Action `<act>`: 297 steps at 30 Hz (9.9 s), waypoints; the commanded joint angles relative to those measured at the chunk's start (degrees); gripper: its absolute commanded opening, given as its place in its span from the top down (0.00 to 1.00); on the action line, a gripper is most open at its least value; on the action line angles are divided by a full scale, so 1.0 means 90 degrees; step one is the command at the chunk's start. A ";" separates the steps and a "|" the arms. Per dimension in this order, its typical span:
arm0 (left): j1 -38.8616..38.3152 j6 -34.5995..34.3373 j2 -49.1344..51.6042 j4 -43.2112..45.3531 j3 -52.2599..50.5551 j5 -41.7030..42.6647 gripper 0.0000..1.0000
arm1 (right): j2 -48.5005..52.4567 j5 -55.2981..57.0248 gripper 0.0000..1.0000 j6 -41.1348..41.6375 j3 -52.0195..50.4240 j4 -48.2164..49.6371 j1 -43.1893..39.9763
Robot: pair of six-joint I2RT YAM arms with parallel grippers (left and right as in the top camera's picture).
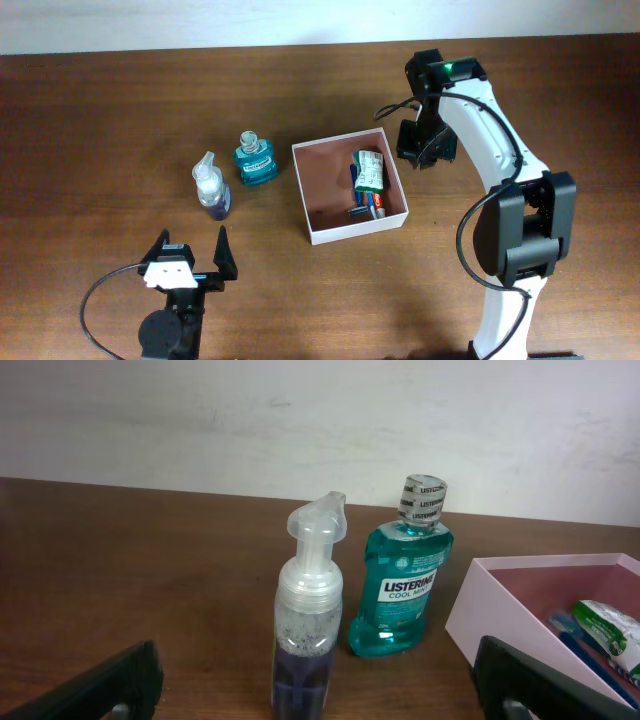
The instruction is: Pack container
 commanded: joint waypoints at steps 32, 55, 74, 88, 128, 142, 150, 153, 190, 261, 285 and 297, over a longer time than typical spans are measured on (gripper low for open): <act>0.0032 0.0100 -0.0056 0.0010 -0.0036 -0.0095 0.01 | 0.0012 -0.1224 0.63 -0.0639 -0.0282 0.0464 -0.1030; 0.0032 0.0100 -0.0056 0.0012 -0.0036 -0.0095 0.01 | 0.0012 -0.0452 0.02 -0.0636 -0.0287 0.1855 -0.1685; 0.0044 0.0265 -0.0053 0.0194 -0.0036 -0.1545 0.01 | 0.0012 -0.0452 0.02 -0.0636 -0.0287 0.1855 -0.1688; 0.0044 0.0299 -0.0022 0.0398 0.0323 -0.0704 0.01 | 0.0012 -0.0452 0.02 -0.0636 -0.0287 0.1860 -0.2283; 0.0044 0.2501 0.8514 -0.1348 0.8395 0.3468 0.01 | 0.0012 -0.0452 0.02 -0.0636 -0.0287 0.1875 -0.3677; -0.0070 0.1974 0.8716 -0.3293 0.8597 0.1110 0.01 | 0.0012 -0.0452 0.02 -0.0636 -0.0287 0.1875 -0.3674; -0.0063 0.1933 0.8740 -0.4524 0.8621 0.0998 0.01 | 0.0012 -0.0452 0.02 -0.0636 -0.0287 0.1872 -0.3674; 0.0024 0.1474 0.8833 -0.4588 0.8621 0.0901 0.01 | 0.0012 -0.0452 0.02 -0.0636 -0.0287 0.1872 -0.3674; 0.0707 0.0493 1.0336 -0.5389 0.8621 0.1430 0.38 | 0.0012 -0.0452 0.02 -0.0636 -0.0287 0.1875 -0.3674; -0.1914 0.1729 1.0601 -0.4622 1.2305 0.0998 0.78 | 0.0012 -0.0452 0.02 -0.0636 -0.0287 0.1875 -0.3674; -0.1945 0.2589 1.2203 -0.4386 1.2305 0.3208 0.77 | 0.0012 -0.0452 0.02 -0.0636 -0.0287 0.1875 -0.3674; -0.1945 0.3041 1.2539 -0.4592 1.2303 0.4129 0.77 | 0.0012 -0.0452 0.01 -0.0636 -0.0287 0.1875 -0.3674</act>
